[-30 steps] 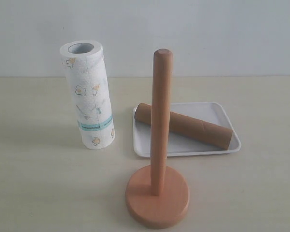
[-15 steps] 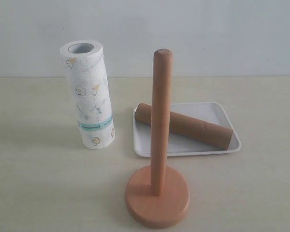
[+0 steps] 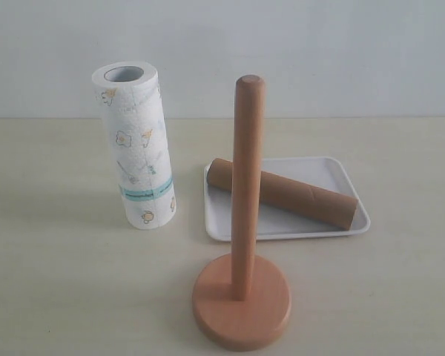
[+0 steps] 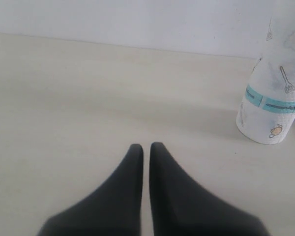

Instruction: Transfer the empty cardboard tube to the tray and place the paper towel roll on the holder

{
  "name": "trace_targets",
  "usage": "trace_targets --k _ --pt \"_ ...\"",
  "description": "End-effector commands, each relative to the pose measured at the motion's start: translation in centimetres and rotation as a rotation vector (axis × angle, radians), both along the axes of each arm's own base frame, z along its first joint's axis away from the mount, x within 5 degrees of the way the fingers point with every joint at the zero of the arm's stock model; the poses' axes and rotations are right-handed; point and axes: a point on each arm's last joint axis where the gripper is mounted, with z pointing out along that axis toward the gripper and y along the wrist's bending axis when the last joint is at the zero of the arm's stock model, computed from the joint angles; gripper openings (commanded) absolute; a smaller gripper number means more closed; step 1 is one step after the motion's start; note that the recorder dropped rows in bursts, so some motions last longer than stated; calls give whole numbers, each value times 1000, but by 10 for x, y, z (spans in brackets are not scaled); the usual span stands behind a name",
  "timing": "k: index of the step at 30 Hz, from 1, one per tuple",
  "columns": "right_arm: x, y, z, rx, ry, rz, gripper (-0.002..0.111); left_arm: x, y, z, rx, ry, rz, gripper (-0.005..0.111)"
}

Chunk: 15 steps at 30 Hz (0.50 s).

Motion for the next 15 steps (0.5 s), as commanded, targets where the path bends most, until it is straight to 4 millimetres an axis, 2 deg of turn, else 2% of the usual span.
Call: trace_targets --k 1,6,12,15 --pt "0 -2 -1 -3 2 -21 0 0 0 -1 -6 2 -1 4" --pt "1 -5 -2 2 10 -59 0 0 0 -1 -6 2 -1 4" --pt "1 -3 -10 -159 61 -47 0 0 0 -1 -6 2 -1 4" --pt "2 -7 -15 -126 125 -79 0 0 0 -1 -6 2 -1 4"
